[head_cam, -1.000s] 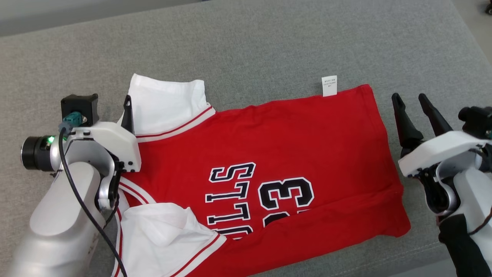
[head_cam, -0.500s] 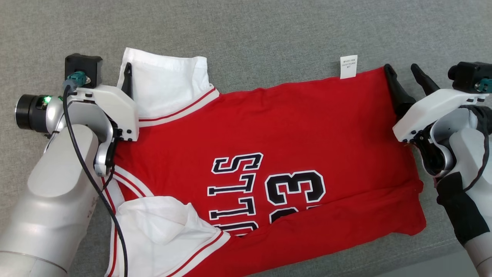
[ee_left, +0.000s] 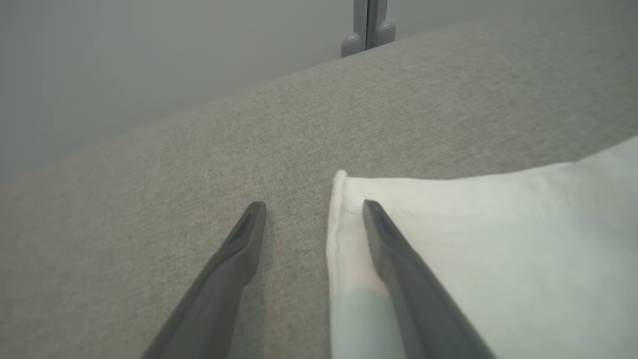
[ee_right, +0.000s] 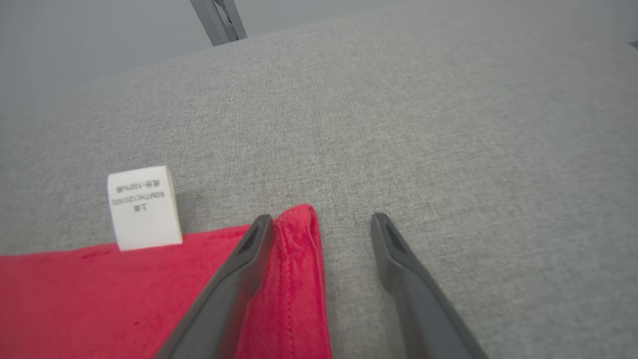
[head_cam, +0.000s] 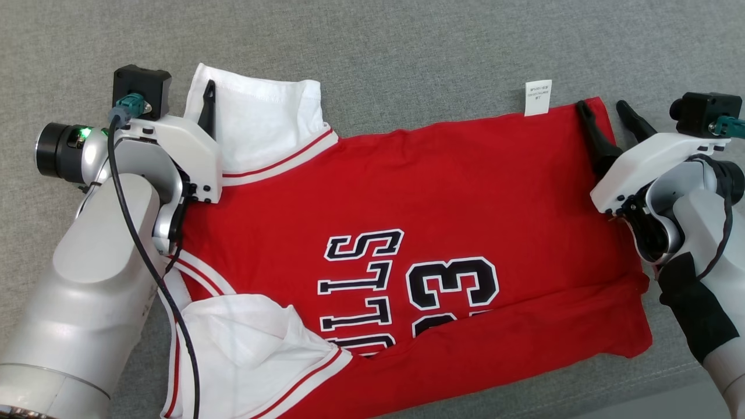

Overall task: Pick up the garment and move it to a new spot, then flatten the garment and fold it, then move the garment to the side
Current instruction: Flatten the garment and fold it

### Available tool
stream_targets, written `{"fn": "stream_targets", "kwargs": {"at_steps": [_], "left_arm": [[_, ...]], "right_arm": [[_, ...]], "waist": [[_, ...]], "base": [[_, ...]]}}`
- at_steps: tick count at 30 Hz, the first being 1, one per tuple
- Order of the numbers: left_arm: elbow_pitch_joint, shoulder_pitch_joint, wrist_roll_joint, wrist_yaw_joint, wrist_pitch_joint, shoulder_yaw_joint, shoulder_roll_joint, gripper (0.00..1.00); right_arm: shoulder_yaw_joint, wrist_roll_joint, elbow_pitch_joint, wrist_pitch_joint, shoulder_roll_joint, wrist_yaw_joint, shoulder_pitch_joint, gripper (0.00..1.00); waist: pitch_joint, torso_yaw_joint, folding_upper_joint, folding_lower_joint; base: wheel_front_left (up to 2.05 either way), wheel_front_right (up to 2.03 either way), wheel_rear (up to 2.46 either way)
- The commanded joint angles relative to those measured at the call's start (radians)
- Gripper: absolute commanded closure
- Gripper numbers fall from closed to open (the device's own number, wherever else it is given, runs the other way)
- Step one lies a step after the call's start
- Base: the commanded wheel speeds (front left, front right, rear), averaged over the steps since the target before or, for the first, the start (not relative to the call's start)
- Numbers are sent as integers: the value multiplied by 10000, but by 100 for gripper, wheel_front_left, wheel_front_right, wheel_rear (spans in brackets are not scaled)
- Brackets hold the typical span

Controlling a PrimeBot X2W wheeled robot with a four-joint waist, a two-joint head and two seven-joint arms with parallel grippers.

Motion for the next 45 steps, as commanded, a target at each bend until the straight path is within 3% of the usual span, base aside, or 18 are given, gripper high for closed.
{"fn": "stream_targets", "kwargs": {"at_steps": [1, 10, 11, 12, 13, 34, 45], "left_arm": [[94, -183, -6, -64, -30, -34, 23, 0], [387, -440, -18, -278, 50, -253, -86, 0], [430, -454, -43, -363, 94, -282, -95, 15], [490, -484, -82, -463, 127, -338, -123, 89], [514, -495, -92, -487, 123, -353, -130, 100], [-783, 500, -540, -438, -914, -206, -26, 100], [-2423, 1595, -864, -132, -1170, -6, 339, 100]], "right_arm": [[135, 116, 109, -66, -25, -4, -133, 0], [892, 491, 451, -290, -102, -4, -528, 0], [973, 552, 472, -280, -102, -4, -549, 0], [1138, 670, 501, -280, -119, -4, -572, 82], [1219, 728, 520, -298, -148, -4, -584, 100], [2182, 1677, 377, -1488, -801, -4, 148, 100], [1211, 1044, -471, -1546, -1208, -4, 1000, 100]], "waist": [[28, 7, 0, 0], [140, 61, 0, 0], [137, 66, 0, 0], [127, 80, 0, 0], [120, 89, 0, 0], [-760, 524, 0, 0], [-1377, 836, 0, 0]], "base": [[0, 0, 0], [0, 0, 0], [0, 0, 0], [0, 0, 0], [0, 0, 0], [0, 0, 0], [0, 0, 0]]}}
